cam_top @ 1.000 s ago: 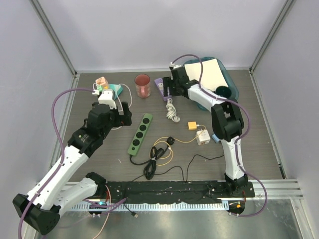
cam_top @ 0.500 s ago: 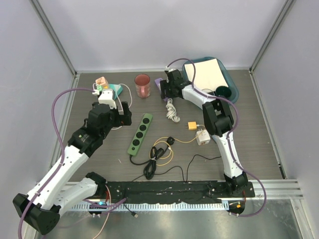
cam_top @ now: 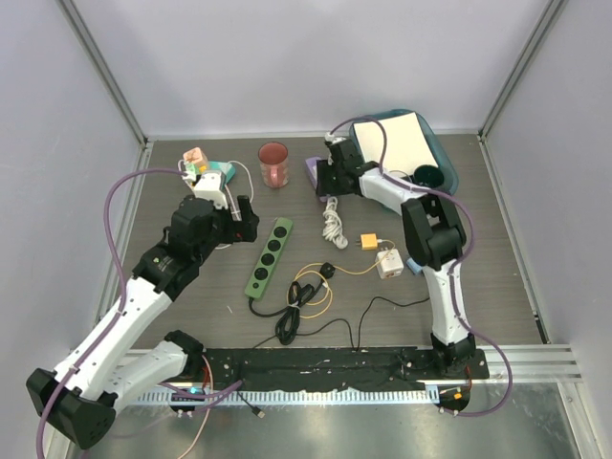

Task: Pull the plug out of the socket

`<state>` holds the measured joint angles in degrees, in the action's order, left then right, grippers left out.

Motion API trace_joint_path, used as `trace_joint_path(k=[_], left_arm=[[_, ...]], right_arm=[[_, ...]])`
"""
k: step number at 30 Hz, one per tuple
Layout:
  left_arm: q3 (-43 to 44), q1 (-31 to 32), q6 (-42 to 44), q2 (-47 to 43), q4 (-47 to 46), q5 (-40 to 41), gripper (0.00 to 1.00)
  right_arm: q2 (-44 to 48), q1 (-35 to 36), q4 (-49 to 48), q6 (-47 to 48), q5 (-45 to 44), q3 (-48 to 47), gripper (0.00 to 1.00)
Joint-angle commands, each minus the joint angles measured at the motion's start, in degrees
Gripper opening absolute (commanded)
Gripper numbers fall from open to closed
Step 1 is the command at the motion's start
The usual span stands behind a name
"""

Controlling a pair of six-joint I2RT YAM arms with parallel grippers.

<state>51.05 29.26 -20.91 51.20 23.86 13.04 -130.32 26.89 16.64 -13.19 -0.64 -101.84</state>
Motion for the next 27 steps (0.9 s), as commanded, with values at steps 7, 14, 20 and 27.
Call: trace_joint_path(k=[7, 14, 20, 27], left_arm=[[1.6, 0.2, -2.2, 2.0, -8.7, -12.9, 0.95], [4.1, -0.2, -6.7, 5.6, -17.3, -25.2, 0.96], [3.9, -1.0, -12.1, 11.6, -26.7, -32.5, 0.96], [14.3, -1.7, -9.0, 20.9, -16.0, -24.4, 0.95]], right_arm=[[27.6, -0.2, -13.1, -6.3, 13.2, 17.2, 0.01], [39.7, -0.2, -24.2, -13.3, 21.1, 31.4, 0.01], [47.8, -0.2, -32.7, -14.1, 26.2, 40.8, 0.01], [54.7, 0.0, -28.1, -6.1, 22.7, 47.5, 0.01]])
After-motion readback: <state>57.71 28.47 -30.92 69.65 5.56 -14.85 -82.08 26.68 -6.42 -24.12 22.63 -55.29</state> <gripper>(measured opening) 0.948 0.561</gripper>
